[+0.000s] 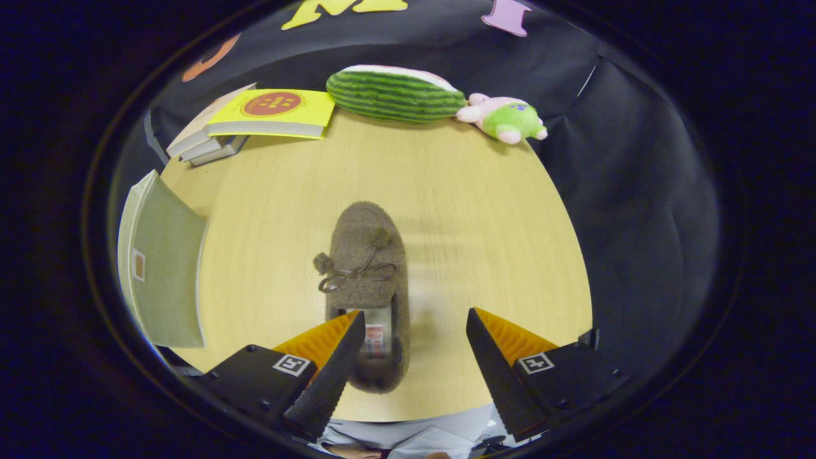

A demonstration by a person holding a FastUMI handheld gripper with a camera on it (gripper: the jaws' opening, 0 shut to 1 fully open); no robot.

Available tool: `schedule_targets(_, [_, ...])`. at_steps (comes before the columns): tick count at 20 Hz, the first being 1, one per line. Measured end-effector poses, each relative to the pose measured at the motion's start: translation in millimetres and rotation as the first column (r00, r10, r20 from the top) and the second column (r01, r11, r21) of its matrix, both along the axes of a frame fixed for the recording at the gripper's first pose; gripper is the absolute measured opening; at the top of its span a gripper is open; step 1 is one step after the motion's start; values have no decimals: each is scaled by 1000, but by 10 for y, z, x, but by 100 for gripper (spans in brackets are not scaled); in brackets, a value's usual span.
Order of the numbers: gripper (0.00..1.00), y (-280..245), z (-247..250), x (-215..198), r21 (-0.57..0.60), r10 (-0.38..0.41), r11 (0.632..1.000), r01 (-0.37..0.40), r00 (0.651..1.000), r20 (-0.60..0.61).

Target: Open the storage box then place both shoes into the box .Put the left shoe in first, then the right shoe, with the right side of both shoes facing outward in a uniform manner.

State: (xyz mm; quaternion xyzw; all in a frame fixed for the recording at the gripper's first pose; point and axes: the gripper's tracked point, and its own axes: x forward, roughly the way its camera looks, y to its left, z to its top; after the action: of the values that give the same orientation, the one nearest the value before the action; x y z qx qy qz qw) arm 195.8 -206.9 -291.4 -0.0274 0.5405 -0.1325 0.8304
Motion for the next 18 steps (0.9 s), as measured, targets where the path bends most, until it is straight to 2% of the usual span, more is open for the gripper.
schedule_targets(1, [100, -13, -88, -9, 21, 1, 1000, -1, 1000, -7])
schedule_targets(3, [93, -66, -267, -85, 30, -7, 1000, 9, 998, -61])
schedule_targets(5, [94, -116, -395, -82, 20, -10, 1000, 12, 997, -79])
schedule_targets(7, [92, -54, -555, -91, 76, -19, 997, 27, 995, -101])
schedule_targets(10, [84, 19, -648, -69, 145, 4, 989, 10, 995, -97])
schedule_targets(11, [74, 103, -700, -67, 176, 30, 984, -11, 994, -107])
schedule_targets(13, [56, 161, -674, -84, 166, 46, 986, -30, 995, -92])
schedule_targets(14, [40, 138, -697, -63, 131, 42, 991, -30, 995, -86])
schedule_targets(17, [35, 144, -644, -66, 46, 78, 996, -74, 992, -97])
schedule_targets(18, [27, 128, -622, -72, 47, 42, 998, -38, 995, -85])
